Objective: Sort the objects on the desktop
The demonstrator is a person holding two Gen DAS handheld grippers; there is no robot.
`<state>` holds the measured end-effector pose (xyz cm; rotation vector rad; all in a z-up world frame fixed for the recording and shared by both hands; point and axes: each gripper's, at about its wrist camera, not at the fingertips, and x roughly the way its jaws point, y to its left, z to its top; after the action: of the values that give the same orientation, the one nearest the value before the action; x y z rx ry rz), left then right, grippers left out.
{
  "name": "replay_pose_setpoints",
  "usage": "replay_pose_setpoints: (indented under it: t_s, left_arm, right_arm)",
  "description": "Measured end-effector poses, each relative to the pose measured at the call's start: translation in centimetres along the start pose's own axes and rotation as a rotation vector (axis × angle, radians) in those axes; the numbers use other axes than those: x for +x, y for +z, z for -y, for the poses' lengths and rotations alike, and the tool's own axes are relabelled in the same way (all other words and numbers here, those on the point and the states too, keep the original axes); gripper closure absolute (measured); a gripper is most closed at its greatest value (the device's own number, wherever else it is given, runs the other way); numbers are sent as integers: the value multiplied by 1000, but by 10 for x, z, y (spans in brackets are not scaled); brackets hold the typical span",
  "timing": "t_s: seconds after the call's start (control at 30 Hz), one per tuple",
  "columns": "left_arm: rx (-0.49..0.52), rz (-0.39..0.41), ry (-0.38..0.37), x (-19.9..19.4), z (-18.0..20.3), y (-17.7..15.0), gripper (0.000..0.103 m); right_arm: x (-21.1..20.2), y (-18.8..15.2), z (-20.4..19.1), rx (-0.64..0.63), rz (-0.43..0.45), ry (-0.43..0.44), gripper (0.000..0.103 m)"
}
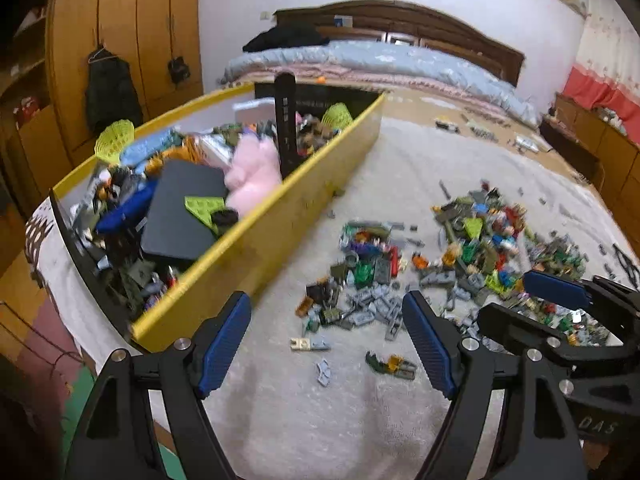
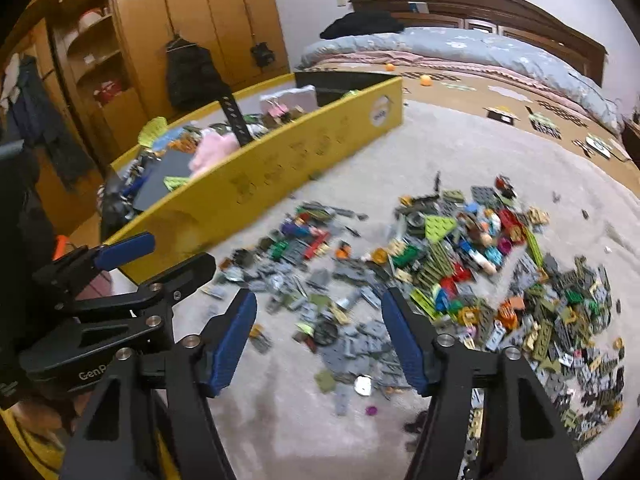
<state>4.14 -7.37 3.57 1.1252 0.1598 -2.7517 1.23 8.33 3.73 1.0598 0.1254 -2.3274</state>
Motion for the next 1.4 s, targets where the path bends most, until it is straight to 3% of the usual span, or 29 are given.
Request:
replay_pose_setpoints:
  t_s: [0.77,1.4]
  left_arm:
    - [-40,-117,28,29,7,-23,24]
    - [-32,-130,31,35,8,-26,24]
  right_arm:
    - [24,-26,17,47,-75,-37,31]
    - [29,-30,19,56,-87,-37,31]
